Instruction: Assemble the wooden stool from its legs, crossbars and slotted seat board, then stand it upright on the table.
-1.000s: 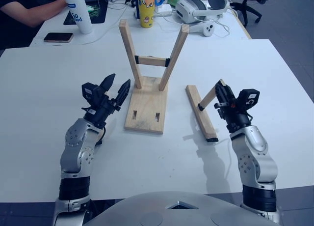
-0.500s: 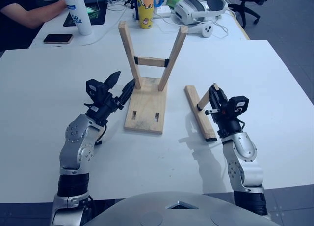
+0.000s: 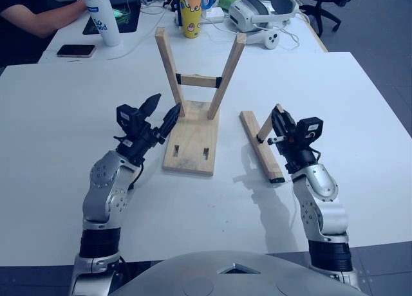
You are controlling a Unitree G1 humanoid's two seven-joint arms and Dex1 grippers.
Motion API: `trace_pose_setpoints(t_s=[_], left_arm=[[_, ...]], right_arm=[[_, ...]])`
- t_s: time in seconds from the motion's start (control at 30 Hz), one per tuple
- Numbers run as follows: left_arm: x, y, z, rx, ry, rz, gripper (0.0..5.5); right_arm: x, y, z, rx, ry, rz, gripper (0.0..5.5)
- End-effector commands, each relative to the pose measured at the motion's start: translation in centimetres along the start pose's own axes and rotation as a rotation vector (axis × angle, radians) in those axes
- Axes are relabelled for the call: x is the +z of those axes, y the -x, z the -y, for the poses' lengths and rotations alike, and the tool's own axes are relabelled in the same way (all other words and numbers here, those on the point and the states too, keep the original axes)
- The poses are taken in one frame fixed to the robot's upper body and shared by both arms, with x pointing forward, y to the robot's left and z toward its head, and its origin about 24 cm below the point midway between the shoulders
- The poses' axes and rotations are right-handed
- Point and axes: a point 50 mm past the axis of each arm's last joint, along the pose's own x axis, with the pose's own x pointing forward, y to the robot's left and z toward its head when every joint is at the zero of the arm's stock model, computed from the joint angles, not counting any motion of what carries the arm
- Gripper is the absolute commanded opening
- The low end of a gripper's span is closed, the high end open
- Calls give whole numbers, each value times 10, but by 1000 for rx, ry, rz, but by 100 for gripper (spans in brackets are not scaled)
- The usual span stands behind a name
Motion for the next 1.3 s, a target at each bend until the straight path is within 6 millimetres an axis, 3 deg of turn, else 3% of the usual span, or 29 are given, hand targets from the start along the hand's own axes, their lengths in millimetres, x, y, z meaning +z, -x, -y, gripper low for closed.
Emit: trace_pose_setpoints(t_s=[0.03, 0.2, 0.37, 0.47, 0.57, 0.67, 0.73, 0.8, 0.87, 1.2, 1.3], left_arm=[[-5, 4, 0, 18, 1, -19, 309], [-7, 4, 2, 17, 10, -21, 309], [-11, 6, 10, 24, 26, -16, 309], [-12, 7, 16, 26, 34, -10, 309], [-13, 5, 18, 26, 33, -6, 309], [-12, 4, 15, 34, 26, -6, 309], [-11, 6, 13, 47, 28, -5, 309], [-11, 5, 14, 40, 27, -6, 309], [-9, 2, 12, 26, 23, -3, 309], [-4, -8, 8, 11, 10, 16, 309], [-6, -8, 6, 16, 9, 13, 309]], right_arm=[[-12, 4, 5, -15, -21, -93, 119], [32, -12, 4, 20, 28, 24, 181], [102, -32, 3, 67, 66, 210, 181], [158, -44, 2, 83, 62, 386, 135], [177, -52, 3, 84, 36, 426, 81], [160, -56, 0, 69, 4, 356, 33], [105, -61, -7, 84, -44, 124, 4], [26, -50, -7, 24, -137, -185, 4], [-18, -32, -11, 29, -137, -345, 4], [5, -51, 2, 9, -38, -222, 4], [19, -57, -2, 59, -21, -101, 4]])
